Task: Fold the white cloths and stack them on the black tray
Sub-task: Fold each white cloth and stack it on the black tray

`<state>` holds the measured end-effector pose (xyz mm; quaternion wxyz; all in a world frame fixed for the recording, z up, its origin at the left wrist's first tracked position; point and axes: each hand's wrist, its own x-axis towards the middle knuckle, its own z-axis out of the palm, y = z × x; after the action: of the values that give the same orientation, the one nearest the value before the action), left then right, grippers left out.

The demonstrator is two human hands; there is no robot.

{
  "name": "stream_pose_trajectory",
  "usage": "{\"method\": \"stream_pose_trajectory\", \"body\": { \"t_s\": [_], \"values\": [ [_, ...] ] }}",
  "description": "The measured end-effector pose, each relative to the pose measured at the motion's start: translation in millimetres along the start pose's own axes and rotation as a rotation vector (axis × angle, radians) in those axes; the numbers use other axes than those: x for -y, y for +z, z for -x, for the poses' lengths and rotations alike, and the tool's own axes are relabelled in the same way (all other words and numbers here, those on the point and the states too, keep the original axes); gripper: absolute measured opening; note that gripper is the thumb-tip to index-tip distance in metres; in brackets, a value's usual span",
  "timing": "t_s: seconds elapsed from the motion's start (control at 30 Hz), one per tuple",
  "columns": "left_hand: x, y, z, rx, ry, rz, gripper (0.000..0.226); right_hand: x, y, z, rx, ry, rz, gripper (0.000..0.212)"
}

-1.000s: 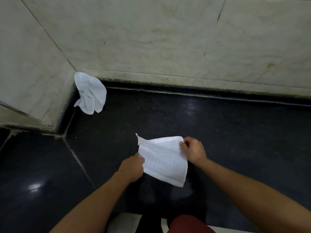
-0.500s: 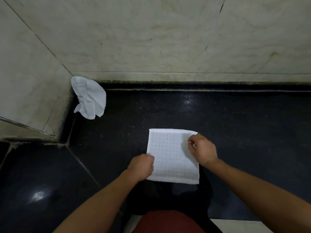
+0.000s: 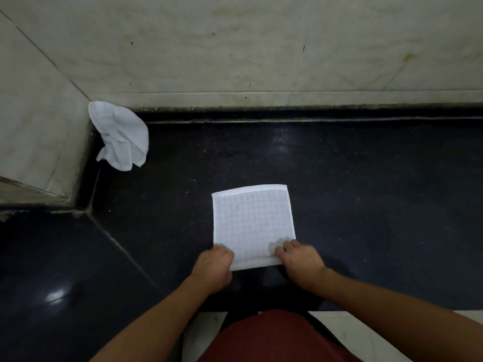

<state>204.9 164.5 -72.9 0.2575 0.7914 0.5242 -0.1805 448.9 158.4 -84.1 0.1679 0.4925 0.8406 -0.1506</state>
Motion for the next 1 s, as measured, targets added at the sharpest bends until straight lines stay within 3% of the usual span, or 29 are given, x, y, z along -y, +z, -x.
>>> {"method": "stream_pose_trajectory", "body": {
  "t_s": [0.1, 0.3, 0.43, 0.6, 0.7, 0.77, 0.87, 1.0],
  "values": [
    [-8, 3, 3, -0.014, -0.032, -0.069, 0.021, -5, 0, -2, -0.057, -0.008, 0.014, 0.054],
    [-21, 8, 9, -0.055, -0.051, -0.069, 0.024, -10, 0, 14, -0.247, -0.094, 0.025, 0.03],
    [-21, 7, 22, -0.093, 0.019, 0.016, 0.012, -21, 1, 23, -0.242, -0.075, -0.109, 0.02],
    [-3, -8, 34, -0.152, -0.074, 0.38, 0.011, -40, -24, 21, -0.044, 0.175, -0.546, 0.009],
    [17, -27, 28, -0.254, -0.202, 0.614, 0.018, -57, -43, 5, -0.093, 0.301, -0.756, 0.005],
    [29, -42, 16, -0.324, -0.266, 0.673, 0.016, -66, -55, -12, -0.131, 0.364, -0.86, 0.016],
    [43, -58, -8, -0.393, -0.338, 0.675, 0.008, -72, -66, -41, -0.165, 0.444, -0.892, 0.017],
    [53, -64, -38, -0.387, -0.398, 0.65, 0.009, -72, -62, -71, -0.104, 0.545, -0.75, 0.006]
  ]
}}
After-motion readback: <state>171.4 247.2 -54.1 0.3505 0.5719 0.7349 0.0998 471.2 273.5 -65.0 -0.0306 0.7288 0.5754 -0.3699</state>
